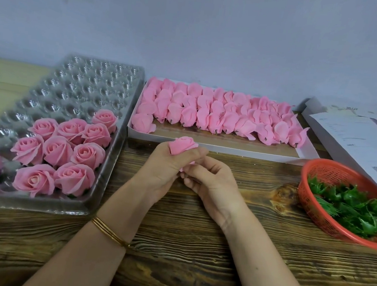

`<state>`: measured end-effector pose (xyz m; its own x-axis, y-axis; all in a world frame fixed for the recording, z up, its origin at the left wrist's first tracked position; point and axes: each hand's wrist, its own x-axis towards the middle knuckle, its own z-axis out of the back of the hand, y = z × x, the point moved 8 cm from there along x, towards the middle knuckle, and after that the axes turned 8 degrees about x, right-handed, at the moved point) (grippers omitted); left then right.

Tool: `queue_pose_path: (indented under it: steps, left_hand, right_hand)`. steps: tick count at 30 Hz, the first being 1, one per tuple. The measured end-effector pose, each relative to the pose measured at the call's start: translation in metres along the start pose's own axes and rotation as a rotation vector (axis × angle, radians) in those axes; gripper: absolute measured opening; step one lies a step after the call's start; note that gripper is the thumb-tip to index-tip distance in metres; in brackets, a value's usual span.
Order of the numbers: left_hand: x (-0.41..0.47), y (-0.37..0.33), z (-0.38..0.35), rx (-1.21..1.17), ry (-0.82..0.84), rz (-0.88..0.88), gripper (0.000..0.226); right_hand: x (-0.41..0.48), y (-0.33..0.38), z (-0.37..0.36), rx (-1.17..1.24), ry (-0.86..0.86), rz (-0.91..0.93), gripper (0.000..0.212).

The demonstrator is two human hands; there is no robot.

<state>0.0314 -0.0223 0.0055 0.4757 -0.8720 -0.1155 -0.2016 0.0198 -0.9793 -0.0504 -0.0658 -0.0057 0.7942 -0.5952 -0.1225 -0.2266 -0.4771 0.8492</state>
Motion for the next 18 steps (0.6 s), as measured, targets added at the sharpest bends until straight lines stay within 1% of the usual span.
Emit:
queue_pose_path:
  steps: [3,4,6,8,9,13,14,15,16,18]
  left_hand:
    - [0.001,0.003,0.001,0.027,-0.057,0.009,0.025]
    - [0.001,0.005,0.003,0.043,-0.077,0.018,0.016]
    - [0.001,0.006,0.004,0.066,-0.094,0.039,0.008]
    - [0.000,0.005,0.003,0.052,-0.078,0.035,0.009]
    - [0.000,0.003,0.001,0.040,-0.065,0.024,0.014]
    - [-0.003,-0.002,-0.005,-0.041,0.013,0.000,0.058]
    - [-0.004,-0.003,-0.006,-0.037,0.032,0.003,0.063]
    - [-0.004,-0.003,-0.007,-0.030,0.053,0.004,0.059]
    - [-0.005,-0.003,-0.008,-0.022,0.069,0.011,0.050]
    - [-0.005,-0.003,-0.008,-0.013,0.079,0.020,0.033]
  right_hand:
    - [-0.001,0.007,0.005,-0.205,-0.081,0.122,0.025]
    - [-0.002,0.010,0.006,-0.274,-0.113,0.164,0.027]
    - [-0.004,0.013,0.008,-0.324,-0.158,0.204,0.028]
    - [-0.004,0.013,0.006,-0.339,-0.160,0.212,0.025]
    - [-0.004,0.013,0.006,-0.344,-0.149,0.214,0.023]
    - [-0.003,0.011,0.004,-0.297,-0.094,0.177,0.012]
    - [-0.002,0.010,0.003,-0.268,-0.076,0.150,0.008]
    - [-0.002,0.009,0.002,-0.227,-0.054,0.117,0.005]
    - [-0.002,0.007,0.000,-0.176,-0.032,0.078,0.006]
    - [-0.002,0.003,-0.003,-0.072,0.001,0.002,0.020]
